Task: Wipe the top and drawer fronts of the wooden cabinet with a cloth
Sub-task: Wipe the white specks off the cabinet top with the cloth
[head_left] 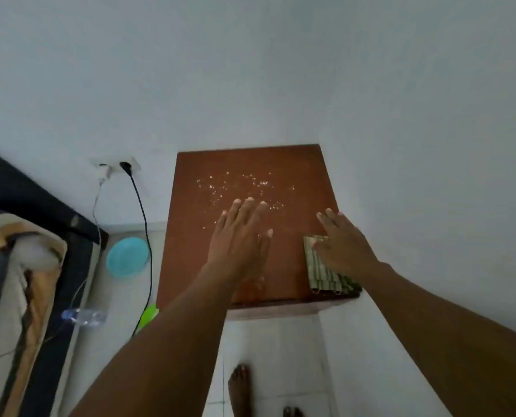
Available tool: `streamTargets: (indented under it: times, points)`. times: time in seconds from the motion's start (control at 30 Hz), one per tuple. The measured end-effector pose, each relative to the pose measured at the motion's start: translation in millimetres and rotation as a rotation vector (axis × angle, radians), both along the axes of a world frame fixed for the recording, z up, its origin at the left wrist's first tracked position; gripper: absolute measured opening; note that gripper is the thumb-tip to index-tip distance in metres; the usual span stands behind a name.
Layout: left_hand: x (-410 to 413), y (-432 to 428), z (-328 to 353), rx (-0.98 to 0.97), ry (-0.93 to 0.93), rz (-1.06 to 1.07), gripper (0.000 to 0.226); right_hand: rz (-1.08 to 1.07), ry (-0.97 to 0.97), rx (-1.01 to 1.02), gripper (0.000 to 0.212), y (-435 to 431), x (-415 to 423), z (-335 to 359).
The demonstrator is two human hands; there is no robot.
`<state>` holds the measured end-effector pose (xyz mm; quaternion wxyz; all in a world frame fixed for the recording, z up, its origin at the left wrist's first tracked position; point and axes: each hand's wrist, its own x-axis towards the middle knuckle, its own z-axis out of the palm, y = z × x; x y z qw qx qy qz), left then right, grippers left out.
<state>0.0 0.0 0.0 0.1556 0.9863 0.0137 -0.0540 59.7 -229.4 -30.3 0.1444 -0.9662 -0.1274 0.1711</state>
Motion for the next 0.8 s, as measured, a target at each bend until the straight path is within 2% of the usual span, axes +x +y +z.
streamTargets:
  times: [0.17, 0.33, 0.6, 0.8]
  points:
    - [-8.0, -13.8, -101.2, 0.045, 0.045, -0.078, 0.063, 0.024, -0.124, -0.147, 0.069, -15.4, -1.4, -98.6]
    - [6.2, -19.7, -156.3, 0.034, 0.011, -0.132, 0.063, 0.020, -0.260, -0.187, 0.071, -20.2, -13.2, -150.5]
    - [7.7, -29.8, -191.5, 0.038, 0.043, -0.133, 0.065, 0.002, -0.293, -0.231, 0.079, -15.4, -12.6, -164.3]
    - [15.0, -32.4, -195.4, 0.024, 0.023, -0.138, 0.065, -0.019, -0.342, -0.154, 0.059, -14.8, -11.7, -167.1]
